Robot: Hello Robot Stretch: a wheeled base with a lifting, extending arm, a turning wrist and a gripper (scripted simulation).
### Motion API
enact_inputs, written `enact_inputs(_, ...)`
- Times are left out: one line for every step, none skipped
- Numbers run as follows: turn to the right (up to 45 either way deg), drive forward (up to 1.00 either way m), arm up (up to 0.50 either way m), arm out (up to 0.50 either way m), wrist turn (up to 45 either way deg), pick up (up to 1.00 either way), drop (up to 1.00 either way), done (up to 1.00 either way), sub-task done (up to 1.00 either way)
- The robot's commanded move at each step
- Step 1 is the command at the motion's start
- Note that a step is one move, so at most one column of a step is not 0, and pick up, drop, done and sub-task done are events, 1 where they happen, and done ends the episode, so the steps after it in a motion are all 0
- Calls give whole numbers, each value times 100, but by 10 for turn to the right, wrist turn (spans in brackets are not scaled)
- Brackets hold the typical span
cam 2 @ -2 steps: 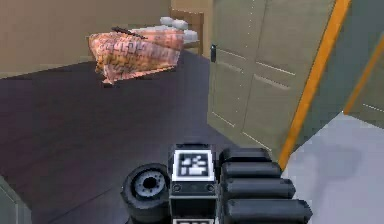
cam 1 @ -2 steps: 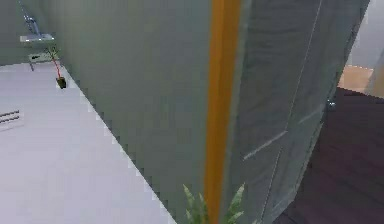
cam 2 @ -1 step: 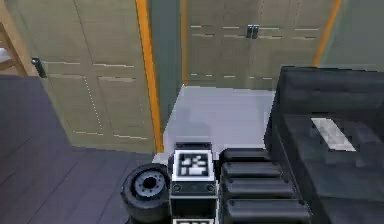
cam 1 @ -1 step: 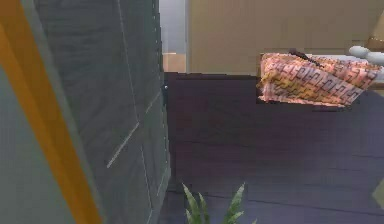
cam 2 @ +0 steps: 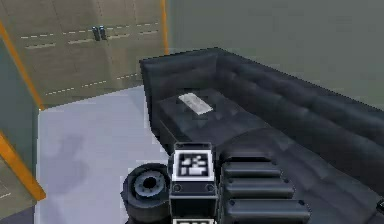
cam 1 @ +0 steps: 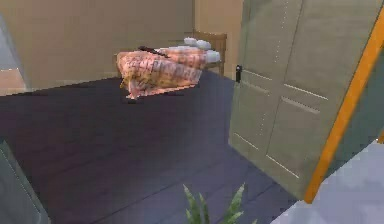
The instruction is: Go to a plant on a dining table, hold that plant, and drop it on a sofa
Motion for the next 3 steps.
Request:
enact_inputs(450,0,0,0,0,0,0,0,0)
enact_inputs(450,0,0,0,0,0,0,0,0)
enact_inputs(450,0,0,0,0,0,0,0,0)
